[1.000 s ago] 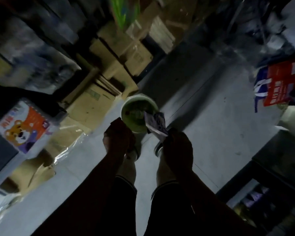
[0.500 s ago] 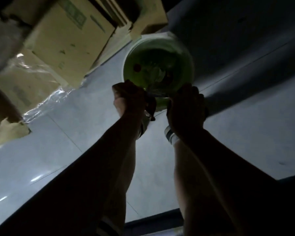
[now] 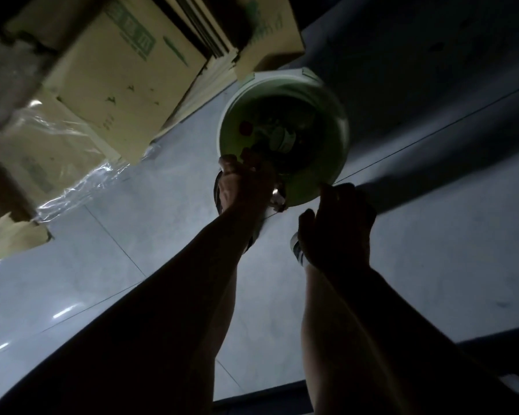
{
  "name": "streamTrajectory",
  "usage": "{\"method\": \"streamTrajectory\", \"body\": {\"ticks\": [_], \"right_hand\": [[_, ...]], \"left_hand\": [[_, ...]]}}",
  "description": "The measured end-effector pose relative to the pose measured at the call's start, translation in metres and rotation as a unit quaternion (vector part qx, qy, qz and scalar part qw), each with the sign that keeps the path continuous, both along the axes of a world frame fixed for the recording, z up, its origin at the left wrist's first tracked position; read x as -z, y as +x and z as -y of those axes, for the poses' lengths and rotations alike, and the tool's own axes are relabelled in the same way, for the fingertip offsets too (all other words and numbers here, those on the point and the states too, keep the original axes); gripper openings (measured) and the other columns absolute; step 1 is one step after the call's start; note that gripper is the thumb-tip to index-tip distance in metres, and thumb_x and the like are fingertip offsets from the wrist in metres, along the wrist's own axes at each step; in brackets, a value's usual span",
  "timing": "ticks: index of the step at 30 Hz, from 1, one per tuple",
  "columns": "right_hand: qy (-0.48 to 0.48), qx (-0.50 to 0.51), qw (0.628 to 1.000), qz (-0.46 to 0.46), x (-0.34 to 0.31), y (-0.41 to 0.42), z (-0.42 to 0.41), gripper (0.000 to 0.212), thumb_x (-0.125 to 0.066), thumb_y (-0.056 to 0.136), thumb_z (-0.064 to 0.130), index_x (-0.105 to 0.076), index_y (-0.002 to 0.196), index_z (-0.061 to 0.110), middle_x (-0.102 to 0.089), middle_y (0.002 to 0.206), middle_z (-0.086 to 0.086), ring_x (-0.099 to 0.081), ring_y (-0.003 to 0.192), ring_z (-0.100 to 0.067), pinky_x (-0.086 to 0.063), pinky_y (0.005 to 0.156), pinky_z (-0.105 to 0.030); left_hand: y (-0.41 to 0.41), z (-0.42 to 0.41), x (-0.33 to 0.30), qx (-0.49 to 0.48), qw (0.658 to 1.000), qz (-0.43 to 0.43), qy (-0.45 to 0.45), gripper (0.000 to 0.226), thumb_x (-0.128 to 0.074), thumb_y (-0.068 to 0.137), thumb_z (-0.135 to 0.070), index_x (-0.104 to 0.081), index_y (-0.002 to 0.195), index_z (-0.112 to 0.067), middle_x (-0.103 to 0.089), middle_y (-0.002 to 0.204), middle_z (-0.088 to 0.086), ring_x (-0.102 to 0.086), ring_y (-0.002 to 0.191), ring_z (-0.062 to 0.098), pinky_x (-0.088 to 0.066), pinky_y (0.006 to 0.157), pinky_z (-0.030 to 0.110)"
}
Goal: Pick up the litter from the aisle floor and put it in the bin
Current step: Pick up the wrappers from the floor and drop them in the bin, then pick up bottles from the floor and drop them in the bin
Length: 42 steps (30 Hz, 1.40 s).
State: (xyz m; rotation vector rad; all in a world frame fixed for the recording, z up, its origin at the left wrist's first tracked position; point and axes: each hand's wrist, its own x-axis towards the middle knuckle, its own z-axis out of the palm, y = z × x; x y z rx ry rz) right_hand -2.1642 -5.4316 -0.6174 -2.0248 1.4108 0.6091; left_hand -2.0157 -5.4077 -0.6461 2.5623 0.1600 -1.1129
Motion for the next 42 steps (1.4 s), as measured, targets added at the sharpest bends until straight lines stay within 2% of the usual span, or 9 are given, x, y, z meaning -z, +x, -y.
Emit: {"method": "streamTrajectory", "body": {"ticks": [3,7,10,15,21,27,31,38,42], "right_hand": [[0.019,0.020,1.000,-0.004,-0.012,-0.011,-0.003,0.049,-0.060,0.089,0.031,-0.051,0.134,0.013,-0.054,0.131,-0.013,-0.046,0.123,-0.028,-0.033,0.104,-0.043],[0.029,0.048,0.998,0.015,-0.037,-0.014,-0.003,0.047,-0.064,0.089,0.026,-0.054,0.132,0.011,-0.054,0.128,-0.015,-0.048,0.122,-0.030,-0.035,0.104,-0.047],[0.036,0.048,0.998,0.027,-0.058,-0.012,0.001,0.043,-0.061,0.091,0.028,-0.055,0.132,0.014,-0.055,0.131,-0.011,-0.048,0.126,-0.028,-0.033,0.108,-0.046],[0.030,0.031,0.998,0.043,-0.110,-0.010,0.008,0.040,-0.057,0.093,0.032,-0.055,0.129,0.016,-0.056,0.129,-0.008,-0.050,0.125,-0.026,-0.036,0.107,-0.046],[-0.023,-0.006,0.997,0.078,-0.199,-0.014,0.027,0.034,-0.066,0.086,0.029,-0.062,0.114,0.011,-0.060,0.107,-0.012,-0.057,0.103,-0.028,-0.048,0.090,-0.043],[-0.047,-0.053,0.996,0.061,-0.298,-0.031,0.042,0.033,-0.053,0.087,0.038,-0.059,0.114,0.019,-0.062,0.110,-0.007,-0.054,0.105,-0.027,-0.040,0.098,-0.047],[-0.045,-0.101,0.992,0.066,-0.366,-0.044,0.043,0.033,-0.050,0.089,0.038,-0.057,0.116,0.020,-0.059,0.115,-0.006,-0.051,0.109,-0.026,-0.040,0.093,-0.043],[-0.087,-0.215,0.967,0.102,-0.467,-0.044,0.018,0.043,-0.046,0.093,0.044,-0.054,0.127,0.018,-0.056,0.126,-0.009,-0.049,0.114,-0.026,-0.037,0.091,-0.040],[-0.098,-0.269,0.950,0.123,-0.488,-0.044,-0.006,0.048,-0.047,0.094,0.044,-0.051,0.133,0.017,-0.057,0.131,-0.011,-0.052,0.115,-0.024,-0.040,0.091,-0.037]], "left_hand": [[-0.003,0.002,-0.008,0.025,0.999,-0.011,0.030,0.058,-0.060,0.093,-0.048,-0.035,0.135,-0.017,-0.047,0.086,-0.009,-0.046,0.067,0.005,-0.038,0.041,0.020],[0.001,-0.003,-0.031,0.059,0.998,-0.023,0.032,0.052,-0.064,0.088,-0.037,-0.040,0.131,-0.020,-0.043,0.090,-0.010,-0.048,0.077,0.008,-0.036,0.053,0.024],[0.000,-0.007,-0.058,0.124,0.991,-0.010,0.044,0.042,-0.064,0.088,-0.038,-0.047,0.124,-0.024,-0.053,0.107,-0.005,-0.051,0.087,0.016,-0.035,0.059,0.025],[-0.008,-0.010,-0.112,0.233,0.970,0.006,0.070,0.040,-0.059,0.091,-0.043,-0.053,0.126,-0.025,-0.061,0.124,-0.002,-0.047,0.093,0.011,-0.032,0.061,0.023],[-0.016,0.002,-0.212,0.279,0.958,0.044,0.043,0.023,-0.056,0.094,-0.047,-0.053,0.108,-0.029,-0.063,0.111,-0.003,-0.061,0.102,0.021,-0.039,0.077,0.029],[-0.033,0.004,-0.328,0.378,0.919,0.111,-0.019,0.037,-0.053,0.095,-0.041,-0.053,0.124,-0.018,-0.065,0.116,0.006,-0.065,0.101,0.026,-0.053,0.082,0.036],[-0.044,-0.006,-0.407,0.453,0.879,0.148,-0.013,0.049,-0.043,0.096,-0.048,-0.047,0.136,-0.020,-0.059,0.127,0.000,-0.062,0.107,0.018,-0.054,0.079,0.033],[-0.060,-0.062,-0.526,0.352,0.912,0.208,-0.041,0.045,-0.051,0.091,-0.048,-0.048,0.129,-0.024,-0.062,0.112,0.001,-0.063,0.099,0.022,-0.056,0.080,0.040],[-0.060,-0.104,-0.556,0.296,0.932,0.208,-0.033,0.042,-0.056,0.092,-0.045,-0.049,0.127,-0.024,-0.064,0.115,0.002,-0.064,0.100,0.025,-0.056,0.081,0.040]]}}
